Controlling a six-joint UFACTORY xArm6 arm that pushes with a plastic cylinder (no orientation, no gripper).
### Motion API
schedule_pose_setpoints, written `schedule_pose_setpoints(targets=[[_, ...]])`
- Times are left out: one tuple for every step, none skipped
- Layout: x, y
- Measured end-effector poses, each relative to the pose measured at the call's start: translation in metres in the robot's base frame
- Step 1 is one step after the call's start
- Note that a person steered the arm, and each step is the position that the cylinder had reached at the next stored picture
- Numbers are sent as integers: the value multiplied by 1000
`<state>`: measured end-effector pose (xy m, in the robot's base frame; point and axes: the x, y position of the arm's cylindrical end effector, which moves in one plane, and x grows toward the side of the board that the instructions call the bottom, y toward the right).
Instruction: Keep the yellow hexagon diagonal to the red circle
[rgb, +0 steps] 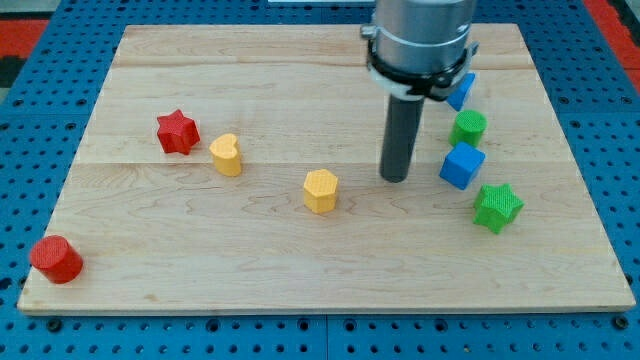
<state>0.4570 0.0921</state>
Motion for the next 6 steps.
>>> schedule_pose_setpoints(targets=[[-11,37],[-10,48],[-2,38],[1,-19],[26,-58],[18,-94]])
